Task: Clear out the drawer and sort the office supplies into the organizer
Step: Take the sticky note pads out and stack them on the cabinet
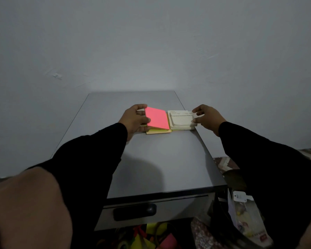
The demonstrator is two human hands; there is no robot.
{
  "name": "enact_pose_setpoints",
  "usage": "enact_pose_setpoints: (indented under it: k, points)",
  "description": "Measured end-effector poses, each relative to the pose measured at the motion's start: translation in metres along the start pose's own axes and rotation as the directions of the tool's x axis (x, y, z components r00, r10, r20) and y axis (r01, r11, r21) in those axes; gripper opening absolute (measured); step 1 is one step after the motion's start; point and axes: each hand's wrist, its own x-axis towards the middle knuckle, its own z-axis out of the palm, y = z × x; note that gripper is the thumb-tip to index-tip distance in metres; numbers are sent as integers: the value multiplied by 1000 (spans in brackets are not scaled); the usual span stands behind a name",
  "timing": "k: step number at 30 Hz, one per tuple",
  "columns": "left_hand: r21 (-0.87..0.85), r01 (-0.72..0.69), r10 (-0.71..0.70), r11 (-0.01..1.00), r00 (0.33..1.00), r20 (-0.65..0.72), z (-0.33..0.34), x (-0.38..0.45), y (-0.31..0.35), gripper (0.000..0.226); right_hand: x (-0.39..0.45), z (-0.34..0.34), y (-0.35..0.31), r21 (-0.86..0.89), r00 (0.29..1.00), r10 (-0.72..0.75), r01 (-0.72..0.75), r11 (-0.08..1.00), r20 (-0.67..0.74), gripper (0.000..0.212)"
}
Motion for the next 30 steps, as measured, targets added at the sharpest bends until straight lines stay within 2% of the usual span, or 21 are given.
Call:
enact_pose_setpoints:
  k: [2, 8, 12, 14, 18, 22, 25, 27, 30]
  points:
    - [46, 12, -10, 999, 999, -39, 5, 7, -4, 52, -2, -1, 0, 3, 1000, -21, 21, 1000, -10, 33]
    - [345, 56, -14, 937, 992, -125, 10, 17, -12, 48, -14, 1, -3, -26, 997, -71, 71, 997, -2, 32]
    - [565, 29, 36, 825, 994, -104, 11, 7, -2, 45, -32, -4, -12, -72, 997, -82, 83, 994, 14, 30]
    - [611, -16, 96, 791, 991, -98, 11, -10, 3, 42, -48, -9, -20, -49, 996, -86, 87, 995, 16, 28]
    - [600, -135, 200, 789, 979, -43, 4, -66, 0, 30, -101, -16, -37, 98, 992, -120, 117, 988, 33, 22]
    - [522, -224, 324, 823, 940, -106, -10, -140, -23, 16, -167, -13, -39, 171, 979, -189, 175, 970, 74, 20]
    - [424, -299, 384, 855, 915, -128, -20, -200, -45, 15, -220, -4, -33, 229, 969, -212, 180, 957, 124, 20]
    - [408, -276, 356, 870, 925, -133, -26, -230, -62, 20, -251, 3, -26, 255, 960, -216, 167, 952, 179, 17]
    - [406, -158, 217, 900, 971, -103, -35, -263, -95, 25, -288, 23, -4, 247, 941, -177, 105, 963, 289, 18]
